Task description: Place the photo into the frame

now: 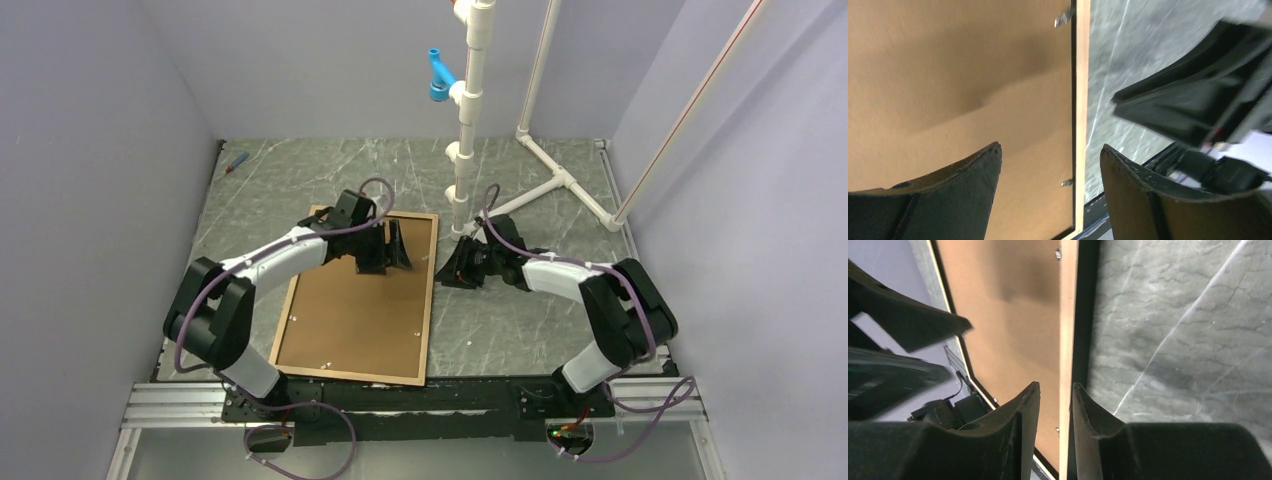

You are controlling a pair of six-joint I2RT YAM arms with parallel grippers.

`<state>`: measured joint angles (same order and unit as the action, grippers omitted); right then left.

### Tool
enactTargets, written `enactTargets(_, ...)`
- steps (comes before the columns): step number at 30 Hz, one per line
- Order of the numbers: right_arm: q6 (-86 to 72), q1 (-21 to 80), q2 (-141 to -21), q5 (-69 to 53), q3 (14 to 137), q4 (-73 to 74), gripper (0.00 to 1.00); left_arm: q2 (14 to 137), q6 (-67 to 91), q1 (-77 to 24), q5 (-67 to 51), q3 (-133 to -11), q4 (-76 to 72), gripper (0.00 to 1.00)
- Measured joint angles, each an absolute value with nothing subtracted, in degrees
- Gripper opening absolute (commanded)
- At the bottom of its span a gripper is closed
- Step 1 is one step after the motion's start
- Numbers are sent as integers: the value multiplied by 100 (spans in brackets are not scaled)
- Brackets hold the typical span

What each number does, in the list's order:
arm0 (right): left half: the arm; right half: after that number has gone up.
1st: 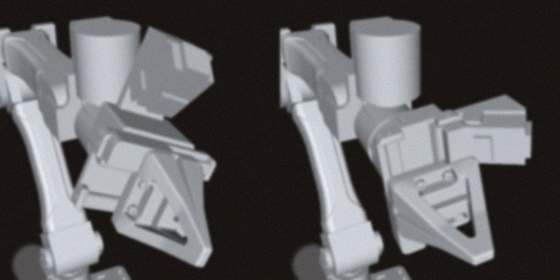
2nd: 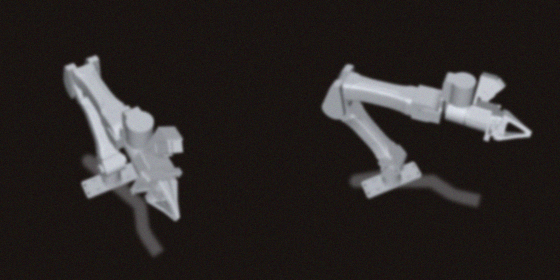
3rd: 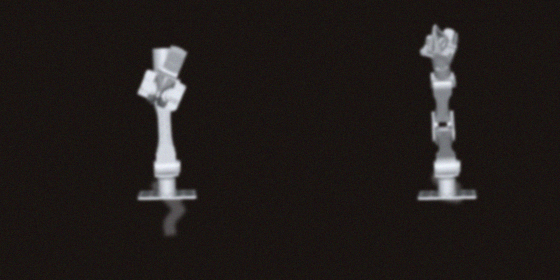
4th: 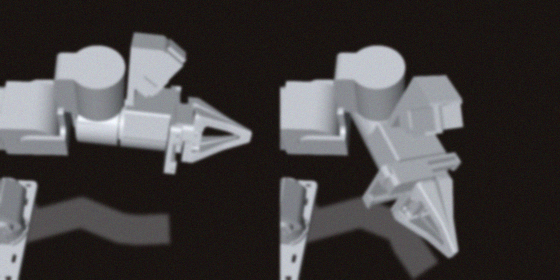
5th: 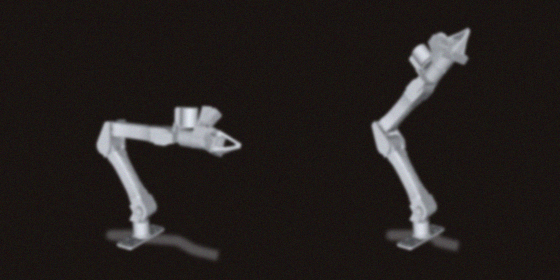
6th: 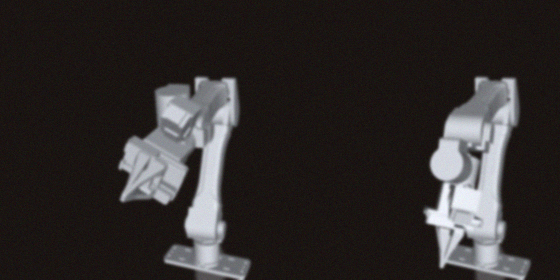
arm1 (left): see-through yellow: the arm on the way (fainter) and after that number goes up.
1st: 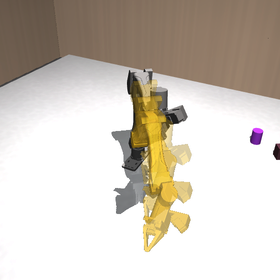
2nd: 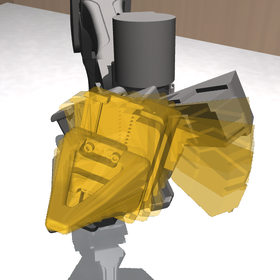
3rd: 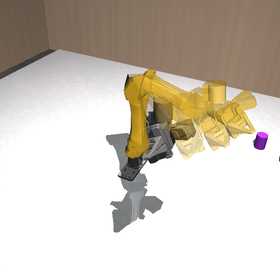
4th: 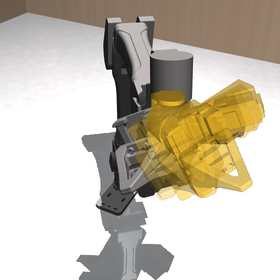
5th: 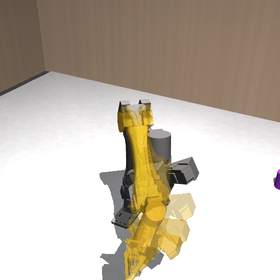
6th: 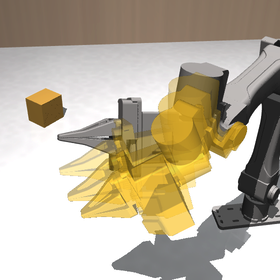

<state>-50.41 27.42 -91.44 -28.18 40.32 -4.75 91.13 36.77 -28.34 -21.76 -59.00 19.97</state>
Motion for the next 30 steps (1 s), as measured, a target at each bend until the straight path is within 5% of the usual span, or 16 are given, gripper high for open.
enactTargets(9,-4899,2604,-8077,-2700,3612,-1,33,8899,3712,-4195,-1103,-5870,2921,69)
enactTargets(18,-4648,1994,-7338,-2672,3162,687,33,10123,3872,-5439,-12,-7083,3463,62)
enactTargets(30,-4482,1612,-7199,-2783,3114,794,33,10792,3837,-5732,773,-7529,4012,5)
